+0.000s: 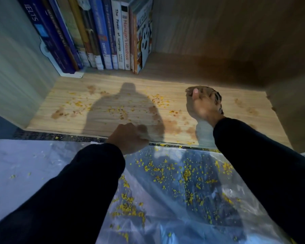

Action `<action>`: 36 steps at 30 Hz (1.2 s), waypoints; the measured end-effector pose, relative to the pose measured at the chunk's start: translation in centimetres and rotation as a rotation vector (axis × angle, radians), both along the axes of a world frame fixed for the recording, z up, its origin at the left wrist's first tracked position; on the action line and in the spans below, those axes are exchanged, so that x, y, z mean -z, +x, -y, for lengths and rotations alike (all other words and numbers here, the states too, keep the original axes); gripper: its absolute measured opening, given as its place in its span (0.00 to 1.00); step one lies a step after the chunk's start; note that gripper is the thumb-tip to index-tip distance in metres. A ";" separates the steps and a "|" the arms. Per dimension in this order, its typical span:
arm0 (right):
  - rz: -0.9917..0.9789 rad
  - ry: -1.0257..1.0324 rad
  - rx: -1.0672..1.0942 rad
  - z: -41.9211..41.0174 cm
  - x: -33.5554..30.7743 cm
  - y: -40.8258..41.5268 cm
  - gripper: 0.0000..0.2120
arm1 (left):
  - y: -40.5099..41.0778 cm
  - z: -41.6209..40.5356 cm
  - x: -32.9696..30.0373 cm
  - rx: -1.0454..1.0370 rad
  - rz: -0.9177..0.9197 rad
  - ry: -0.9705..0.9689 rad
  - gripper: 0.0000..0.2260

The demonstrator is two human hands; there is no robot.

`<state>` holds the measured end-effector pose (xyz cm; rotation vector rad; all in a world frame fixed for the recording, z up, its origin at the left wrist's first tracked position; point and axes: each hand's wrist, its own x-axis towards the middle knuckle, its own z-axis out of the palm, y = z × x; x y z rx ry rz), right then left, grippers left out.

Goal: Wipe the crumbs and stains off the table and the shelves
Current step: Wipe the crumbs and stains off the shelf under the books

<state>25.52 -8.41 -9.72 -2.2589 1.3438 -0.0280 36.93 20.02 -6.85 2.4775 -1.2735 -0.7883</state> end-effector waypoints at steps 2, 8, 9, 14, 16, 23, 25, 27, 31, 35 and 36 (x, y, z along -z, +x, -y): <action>0.004 0.007 -0.063 0.0 -0.2 2.2 0.33 | 0.0 -0.3 0.3 -0.010 -0.018 -0.035 0.19; -0.053 -0.101 -0.551 -4.1 1.0 3.6 0.30 | 0.6 -0.7 0.8 -0.072 -0.119 -0.077 0.19; -0.043 -0.114 -0.623 -5.1 0.9 2.8 0.31 | 0.7 -0.6 0.5 -0.086 -0.141 -0.070 0.17; -0.034 -0.163 -0.911 -9.2 1.0 -4.6 0.33 | 0.7 -0.5 -0.2 -0.090 -0.256 0.073 0.13; -0.014 -0.111 -0.961 -10.9 1.0 -7.2 0.34 | 0.7 -1.0 -0.3 -0.098 -0.298 0.177 0.13; 0.354 0.440 -0.645 -14.5 -1.9 -10.7 0.28 | 0.5 -3.1 -1.3 -0.122 -0.233 0.364 0.15; 0.520 0.632 -0.326 -13.6 -3.2 -10.2 0.30 | 0.2 -3.2 -1.6 -0.068 -0.150 0.408 0.15; 0.708 0.774 -0.062 -11.3 -4.5 -9.3 0.25 | 0.1 -3.1 -1.9 -0.060 -0.103 0.415 0.14; 0.918 0.925 0.094 -6.0 -6.9 -7.2 0.26 | 0.4 -3.4 -2.4 -0.067 -0.048 0.373 0.18; 0.661 0.443 0.255 -2.6 -6.3 -6.4 0.28 | 1.0 -4.2 -0.9 -0.091 -0.035 0.386 0.20; 0.542 0.283 0.242 -2.4 -5.6 -6.0 0.30 | 1.3 -4.5 -0.4 -0.086 -0.038 0.370 0.22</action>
